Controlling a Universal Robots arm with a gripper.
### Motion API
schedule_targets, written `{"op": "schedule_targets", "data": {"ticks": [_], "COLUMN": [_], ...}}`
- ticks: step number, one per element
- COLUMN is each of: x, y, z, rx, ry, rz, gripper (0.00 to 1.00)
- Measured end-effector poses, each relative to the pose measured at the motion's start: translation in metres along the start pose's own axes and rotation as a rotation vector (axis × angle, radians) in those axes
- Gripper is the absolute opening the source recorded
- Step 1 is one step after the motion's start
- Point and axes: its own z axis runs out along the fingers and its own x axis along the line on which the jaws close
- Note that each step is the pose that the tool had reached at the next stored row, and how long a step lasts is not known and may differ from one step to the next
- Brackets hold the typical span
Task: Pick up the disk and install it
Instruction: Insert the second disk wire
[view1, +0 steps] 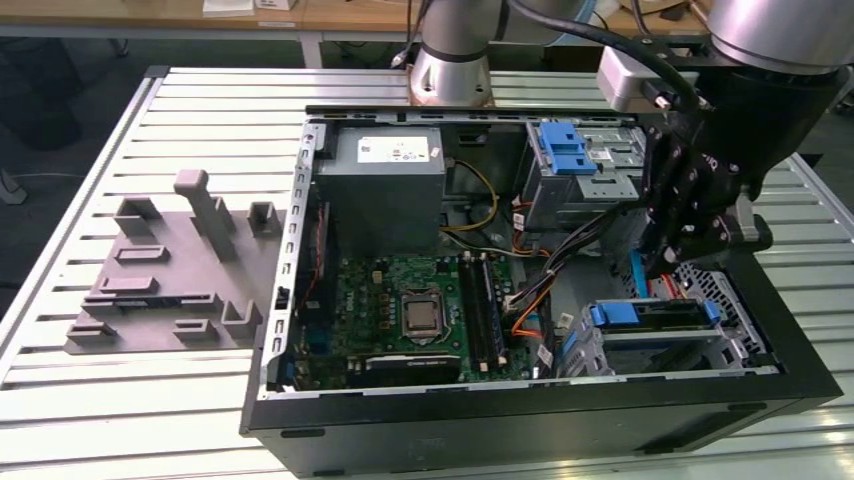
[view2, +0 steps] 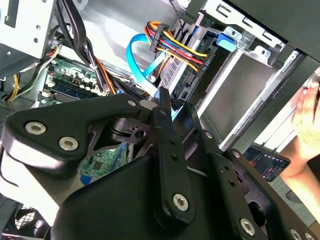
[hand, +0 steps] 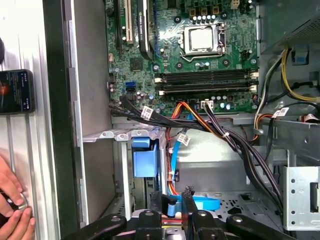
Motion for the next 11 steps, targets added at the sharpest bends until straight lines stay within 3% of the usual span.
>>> {"op": "schedule_targets", "data": {"ticks": [2, 5, 11], "x": [0.0000, -0.0001, 0.0008], "y": [0.0000, 0.0000, 0.0002], "z": [0.0003, 0.0009, 0.0044], "rx": [0.0004, 0.0007, 0.0006], "ry": [0.0054, 0.0106, 0.0118], "rz": [0.000, 0.000, 0.002], "gripper": [0.29, 0.16, 0.16]}}
